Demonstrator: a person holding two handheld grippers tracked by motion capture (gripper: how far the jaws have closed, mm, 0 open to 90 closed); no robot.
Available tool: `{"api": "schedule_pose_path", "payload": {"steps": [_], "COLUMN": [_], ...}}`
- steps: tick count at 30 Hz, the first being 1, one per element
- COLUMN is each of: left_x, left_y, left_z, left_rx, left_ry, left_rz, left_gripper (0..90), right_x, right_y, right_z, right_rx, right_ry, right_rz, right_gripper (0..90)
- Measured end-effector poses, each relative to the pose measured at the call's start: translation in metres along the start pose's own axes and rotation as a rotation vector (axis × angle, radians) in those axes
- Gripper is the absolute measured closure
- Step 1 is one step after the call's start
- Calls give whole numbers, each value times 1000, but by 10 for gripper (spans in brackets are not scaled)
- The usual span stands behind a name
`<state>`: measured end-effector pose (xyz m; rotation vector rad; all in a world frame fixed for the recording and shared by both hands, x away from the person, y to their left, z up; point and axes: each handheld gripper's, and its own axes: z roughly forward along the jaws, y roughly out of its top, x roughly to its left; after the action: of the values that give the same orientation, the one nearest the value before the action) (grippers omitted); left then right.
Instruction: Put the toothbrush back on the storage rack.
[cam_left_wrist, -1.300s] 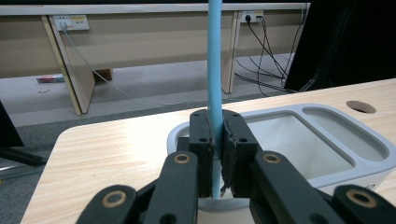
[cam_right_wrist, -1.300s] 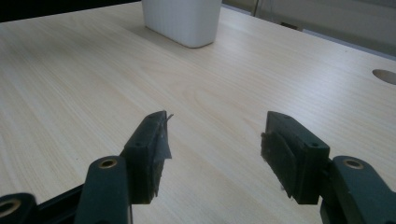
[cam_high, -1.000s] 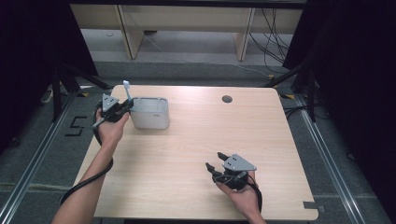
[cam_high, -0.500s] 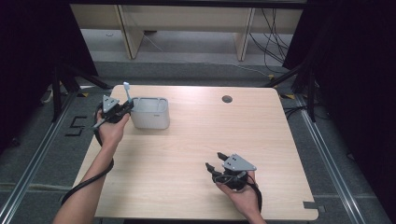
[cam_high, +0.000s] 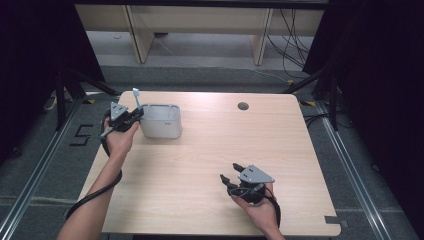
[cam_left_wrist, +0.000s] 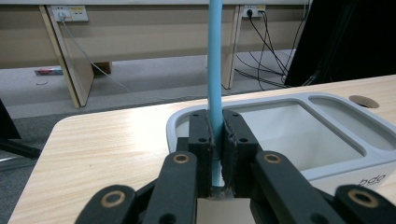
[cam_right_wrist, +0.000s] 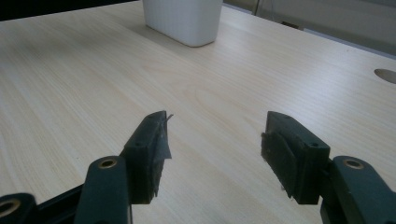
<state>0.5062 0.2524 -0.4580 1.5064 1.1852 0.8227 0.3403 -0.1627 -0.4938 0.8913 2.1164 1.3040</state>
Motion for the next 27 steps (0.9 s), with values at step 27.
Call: {"api": "schedule_pose_path", "payload": {"steps": [27], "left_x": [-4], "left_y": [2], "left_z": [-23], "left_rx": [-16], "left_ry": [-17], "left_rz": [-10], "left_gripper": [500], "right_x": [1], "right_y": [0], "right_z": [0], "right_rx": [1], "right_ry": [2], "right_rz": [2], "right_gripper": [411]}}
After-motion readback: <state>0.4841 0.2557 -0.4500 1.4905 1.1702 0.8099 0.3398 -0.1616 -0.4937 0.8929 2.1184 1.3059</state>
